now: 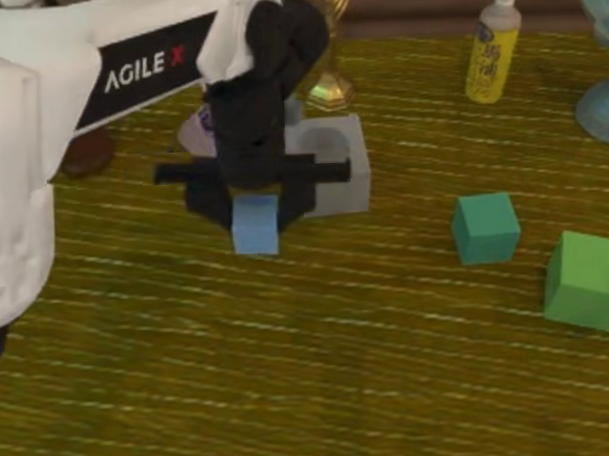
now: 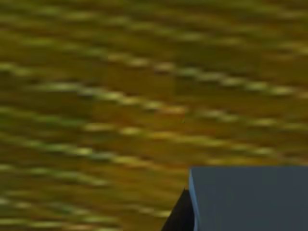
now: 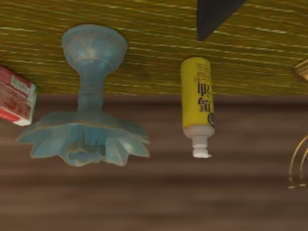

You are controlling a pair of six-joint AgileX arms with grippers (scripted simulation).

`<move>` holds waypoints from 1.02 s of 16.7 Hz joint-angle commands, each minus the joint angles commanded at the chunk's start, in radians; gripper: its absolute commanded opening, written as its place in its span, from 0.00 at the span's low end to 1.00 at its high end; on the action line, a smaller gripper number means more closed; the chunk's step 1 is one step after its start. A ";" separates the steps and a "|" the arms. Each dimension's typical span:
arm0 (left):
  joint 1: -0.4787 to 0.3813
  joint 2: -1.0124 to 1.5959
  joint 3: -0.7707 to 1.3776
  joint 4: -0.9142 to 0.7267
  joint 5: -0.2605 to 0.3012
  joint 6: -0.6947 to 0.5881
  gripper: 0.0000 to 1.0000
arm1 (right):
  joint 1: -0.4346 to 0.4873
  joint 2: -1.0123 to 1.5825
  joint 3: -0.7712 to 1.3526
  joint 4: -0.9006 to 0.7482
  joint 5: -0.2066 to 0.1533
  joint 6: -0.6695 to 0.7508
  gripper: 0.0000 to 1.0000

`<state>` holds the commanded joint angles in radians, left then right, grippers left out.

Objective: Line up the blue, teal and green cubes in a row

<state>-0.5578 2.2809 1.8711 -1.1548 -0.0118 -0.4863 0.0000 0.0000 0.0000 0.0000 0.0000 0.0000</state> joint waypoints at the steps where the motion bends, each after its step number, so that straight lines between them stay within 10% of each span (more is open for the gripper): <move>1: -0.061 0.012 0.024 -0.016 -0.001 -0.075 0.00 | 0.000 0.000 0.000 0.000 0.000 0.000 1.00; 8: -0.400 0.052 0.152 -0.090 -0.010 -0.457 0.00 | 0.000 0.000 0.000 0.000 0.000 0.000 1.00; 17: -0.417 0.065 0.099 -0.020 -0.012 -0.475 0.00 | 0.000 0.000 0.000 0.000 0.000 0.000 1.00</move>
<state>-0.9748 2.3462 1.9699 -1.1748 -0.0235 -0.9611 0.0000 0.0000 0.0000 0.0000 0.0000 0.0000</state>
